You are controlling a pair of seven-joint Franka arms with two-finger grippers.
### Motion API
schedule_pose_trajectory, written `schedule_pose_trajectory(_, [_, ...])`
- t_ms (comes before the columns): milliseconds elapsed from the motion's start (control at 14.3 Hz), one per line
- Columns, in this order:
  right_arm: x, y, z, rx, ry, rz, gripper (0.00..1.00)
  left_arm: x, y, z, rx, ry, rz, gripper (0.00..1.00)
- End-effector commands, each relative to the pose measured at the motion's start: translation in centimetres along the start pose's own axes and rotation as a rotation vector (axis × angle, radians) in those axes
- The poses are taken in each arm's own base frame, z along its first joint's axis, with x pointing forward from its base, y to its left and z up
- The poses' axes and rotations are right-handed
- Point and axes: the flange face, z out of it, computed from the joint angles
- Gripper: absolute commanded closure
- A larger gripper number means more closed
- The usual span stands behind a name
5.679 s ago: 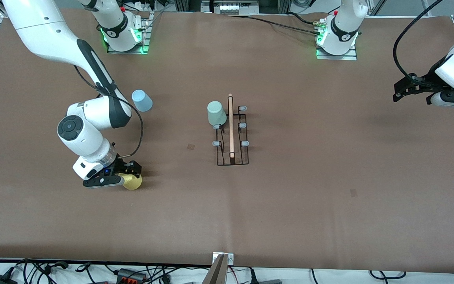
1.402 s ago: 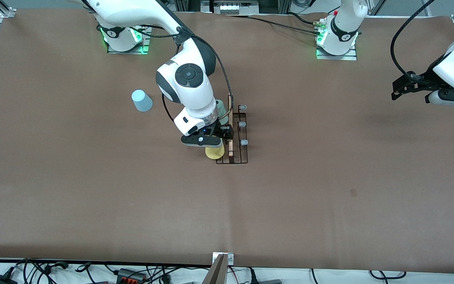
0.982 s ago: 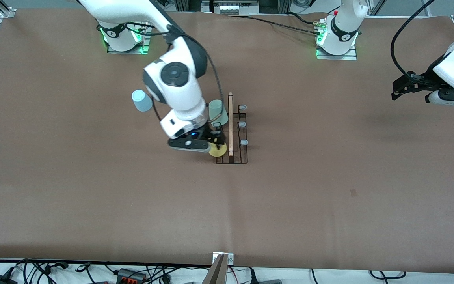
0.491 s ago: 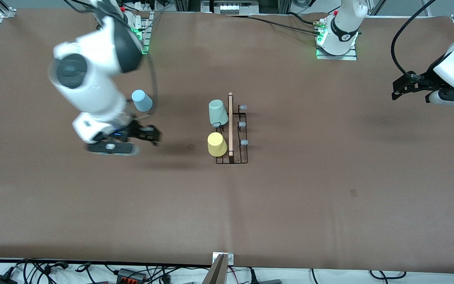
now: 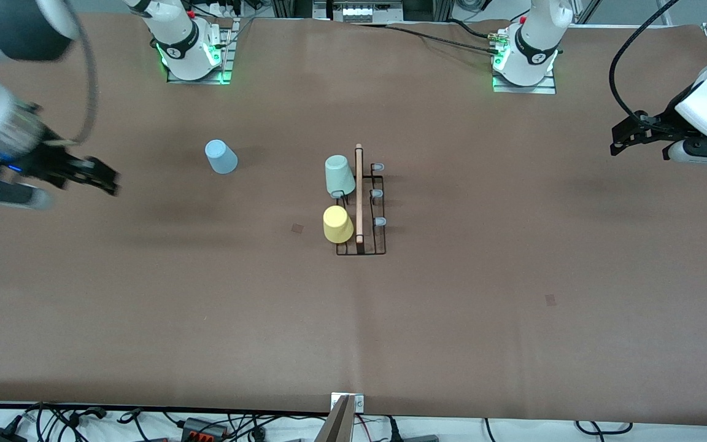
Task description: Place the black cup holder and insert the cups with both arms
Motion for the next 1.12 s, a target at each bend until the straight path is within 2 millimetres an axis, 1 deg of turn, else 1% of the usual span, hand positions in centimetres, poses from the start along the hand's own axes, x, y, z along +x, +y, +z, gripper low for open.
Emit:
schedule_pose_trajectory(0, [-1.3,1.7,-1.6,0.003,-0.035,0.003,0.00,0.1,0.0,-0.7,-0.009,-0.002,-0.006,0.00])
schedule_pose_trajectory(70, [-1.3,1.8,-2.0,0.006,-0.039,-0.002,0.00,0.1,0.0,-0.7,-0.009,-0.002,-0.006,0.00])
schedule_pose_trajectory(351, [-1.0,2.8,-2.3,0.024,-0.040,-0.119,0.00,0.1,0.0,-0.7,-0.009,-0.002,-0.006,0.00])
schedule_pose_trajectory(631, [-1.6,2.2,-2.3,0.023,-0.061,-0.112,0.00,0.1,0.0,-0.7,-0.009,-0.002,-0.006,0.00])
schedule_pose_trajectory(771, [-1.4,2.8,-2.2,0.034,-0.064,-0.109,0.00,0.1,0.0,-0.7,-0.009,-0.002,-0.006,0.00])
schedule_pose_trajectory(911, [-1.3,4.2,-1.9,0.070,-0.086,-0.075,0.00,0.1,0.0,-0.7,-0.009,-0.002,-0.006,0.00])
schedule_pose_trajectory(1052, [-1.3,4.2,-1.9,0.078,-0.090,-0.073,0.00,0.1,0.0,-0.7,-0.009,-0.002,-0.006,0.00])
